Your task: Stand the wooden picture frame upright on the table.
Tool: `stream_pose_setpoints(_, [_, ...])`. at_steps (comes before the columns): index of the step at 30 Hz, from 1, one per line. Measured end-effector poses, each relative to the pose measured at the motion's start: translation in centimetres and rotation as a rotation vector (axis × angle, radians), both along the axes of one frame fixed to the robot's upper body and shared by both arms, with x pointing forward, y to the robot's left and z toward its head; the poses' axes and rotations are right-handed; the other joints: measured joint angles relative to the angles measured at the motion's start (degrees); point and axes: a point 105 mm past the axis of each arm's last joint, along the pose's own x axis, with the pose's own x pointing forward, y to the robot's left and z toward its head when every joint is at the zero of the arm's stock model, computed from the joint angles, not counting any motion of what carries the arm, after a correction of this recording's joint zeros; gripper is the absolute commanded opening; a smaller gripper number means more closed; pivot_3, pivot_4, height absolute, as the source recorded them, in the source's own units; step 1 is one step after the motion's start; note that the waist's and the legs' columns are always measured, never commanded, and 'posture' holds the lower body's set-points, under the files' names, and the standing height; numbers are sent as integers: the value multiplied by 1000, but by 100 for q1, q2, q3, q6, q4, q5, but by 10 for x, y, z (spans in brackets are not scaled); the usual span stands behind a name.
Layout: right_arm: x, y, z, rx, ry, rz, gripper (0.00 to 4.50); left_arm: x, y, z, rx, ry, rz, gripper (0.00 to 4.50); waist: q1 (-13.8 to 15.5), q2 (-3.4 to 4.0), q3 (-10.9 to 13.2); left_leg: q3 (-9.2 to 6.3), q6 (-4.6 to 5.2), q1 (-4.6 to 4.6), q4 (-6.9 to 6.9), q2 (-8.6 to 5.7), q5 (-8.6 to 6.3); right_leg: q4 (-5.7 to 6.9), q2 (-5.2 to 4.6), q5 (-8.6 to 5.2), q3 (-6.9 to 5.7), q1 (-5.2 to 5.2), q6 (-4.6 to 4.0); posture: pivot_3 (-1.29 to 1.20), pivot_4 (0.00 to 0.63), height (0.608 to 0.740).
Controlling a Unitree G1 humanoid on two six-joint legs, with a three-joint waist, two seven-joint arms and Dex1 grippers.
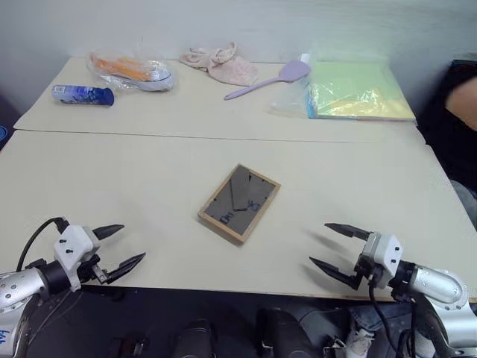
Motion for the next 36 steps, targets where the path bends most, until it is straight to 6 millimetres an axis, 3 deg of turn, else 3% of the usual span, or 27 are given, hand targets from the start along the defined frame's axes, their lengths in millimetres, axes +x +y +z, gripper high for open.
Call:
stream_pose_setpoints(4, [0, 3, -1, 3, 8, 11, 4463, 0, -2, 1, -16, 5, -5, 4500, 0, 0, 0, 0, 0, 0, 0, 0, 0, 1, 0, 0, 0, 0, 0, 0, 150, 740])
stream_pose_setpoints(7, [-3, 10, -4, 23, 55, 35, 3943, 3, -10, 5, -66, 34, -26, 4111, 0, 0, 0, 0, 0, 0, 2, 0, 0, 3, 0, 0, 0, 0, 0, 0, 150, 740])
stream_pose_setpoints(10, [-1, 26, 0, 27, 64, 85, 2938, 21, -24, 19, -66, -11, -64, 3336, 17, -2, -1, -3, 0, -1, 17, -1, 1, 15, -1, 0, -1, 1, 0, 0, 150, 740])
stream_pose_setpoints(14, [13, 45, 3, 4, 42, 82, 1477, 62, -56, 39, -27, -93, -125, 2015, 45, -6, -4, -4, -1, -5, 35, -4, 0, 26, 3, 1, -3, 1, 1, 0, 150, 740])
stream_pose_setpoints(18, [32, 68, 9, 0, -30, 71, 58, 93, -75, 33, -13, -96, -117, 729, -12, -5, -4, 8, -3, -13, 41, -1, 2, 47, 15, 1, -2, -8, 3, 0, 150, 740])
stream_pose_setpoints(20, [50, 78, 12, -10, -55, 27, 0, 107, -90, 24, -26, -72, -133, 63, -8, -6, -4, 11, -3, -17, 53, -1, 2, 52, 17, 2, -2, -11, 4, 0, 150, 740])
stream_pose_setpoints(25, [68, 95, 11, -21, -65, -6, 0, 118, -116, 4, -5, -12, -189, 27, 10, -6, -5, 11, -2, -27, 54, -2, 2, 54, 17, 2, -2, -20, 4, 0, 150, 740])
stream_pose_setpoints(36, [83, 89, 11, -40, -61, -39, 0, 82, -135, -10, -65, 82, -315, 27, -3, -6, -5, 11, -1, -24, 57, 2, 3, 58, 14, 3, 3, -18, 5, 0, 150, 740])
